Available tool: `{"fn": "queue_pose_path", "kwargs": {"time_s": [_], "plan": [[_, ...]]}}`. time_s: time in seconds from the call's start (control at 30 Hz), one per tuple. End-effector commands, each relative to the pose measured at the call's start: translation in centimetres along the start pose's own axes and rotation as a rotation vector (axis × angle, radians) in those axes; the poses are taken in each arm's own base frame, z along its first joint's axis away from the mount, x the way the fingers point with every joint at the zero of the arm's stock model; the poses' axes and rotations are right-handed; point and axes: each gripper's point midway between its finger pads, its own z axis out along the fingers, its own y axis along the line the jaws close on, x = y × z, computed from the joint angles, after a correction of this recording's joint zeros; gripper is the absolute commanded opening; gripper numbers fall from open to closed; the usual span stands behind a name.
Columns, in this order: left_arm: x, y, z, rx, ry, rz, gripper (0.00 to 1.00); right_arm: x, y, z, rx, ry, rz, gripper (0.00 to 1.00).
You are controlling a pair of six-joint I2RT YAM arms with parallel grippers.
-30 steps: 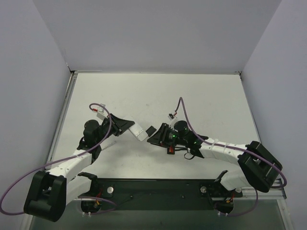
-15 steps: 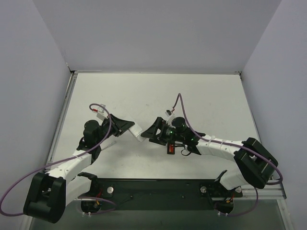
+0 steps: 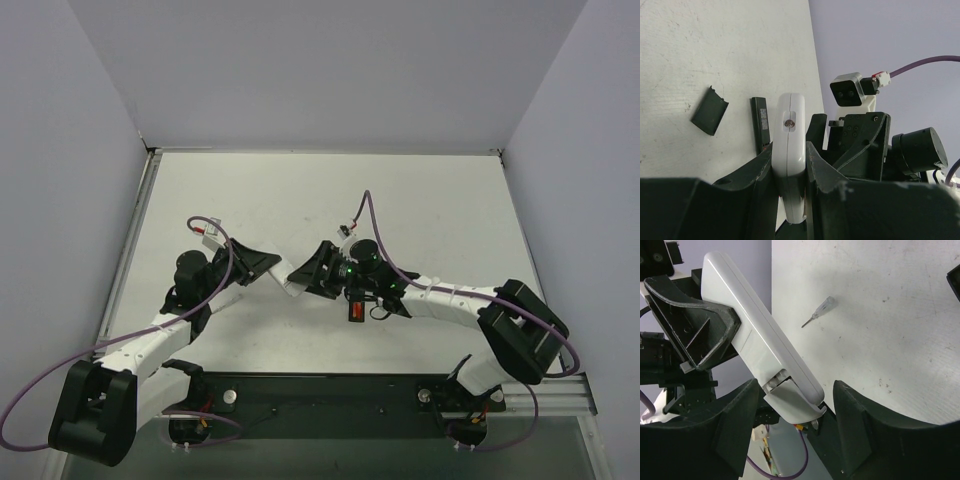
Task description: Unload the batteries from the remote control
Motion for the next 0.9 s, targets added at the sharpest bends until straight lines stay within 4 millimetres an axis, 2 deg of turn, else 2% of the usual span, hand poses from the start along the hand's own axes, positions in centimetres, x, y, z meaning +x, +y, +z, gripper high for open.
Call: {"fn": "queue_pose_path", "kwargs": {"time_s": [0.0, 0.23, 0.4, 0.8, 0.83, 0.87], "plan": [[-0.6, -1.4, 0.1, 0.044, -0.017, 0.044, 0.0, 0.0, 1.7, 0.2, -0.051, 0.006, -0.007, 0.54], [-0.7, -1.5, 0.1, 0.044, -0.019, 0.046, 0.0, 0.7, -0.2, -0.5, -0.032, 0.005, 0.01, 0.34], [-0.8, -1.0, 0.1, 0.017, -0.021, 0.049, 0.0, 1.3, -1.7, -1.4, -0.012, 0.005, 0.018, 0.27], [-1.3, -0.5, 0.4, -0.031, -0.021, 0.073, 0.0, 1.2, -3.6, -2.8, 0.025, -0.02, -0.009, 0.15], [-1.5, -0.3, 0.4, -0.044, -0.02, 0.1, 0.0, 1.0, -3.7, -3.1, 0.037, -0.026, -0.01, 0.12], [-1.3, 0.9, 0.2, -0.101, -0.013, 0.091, 0.0, 1.1, -4.2, -3.3, 0.052, -0.028, -0.016, 0.11]]}}
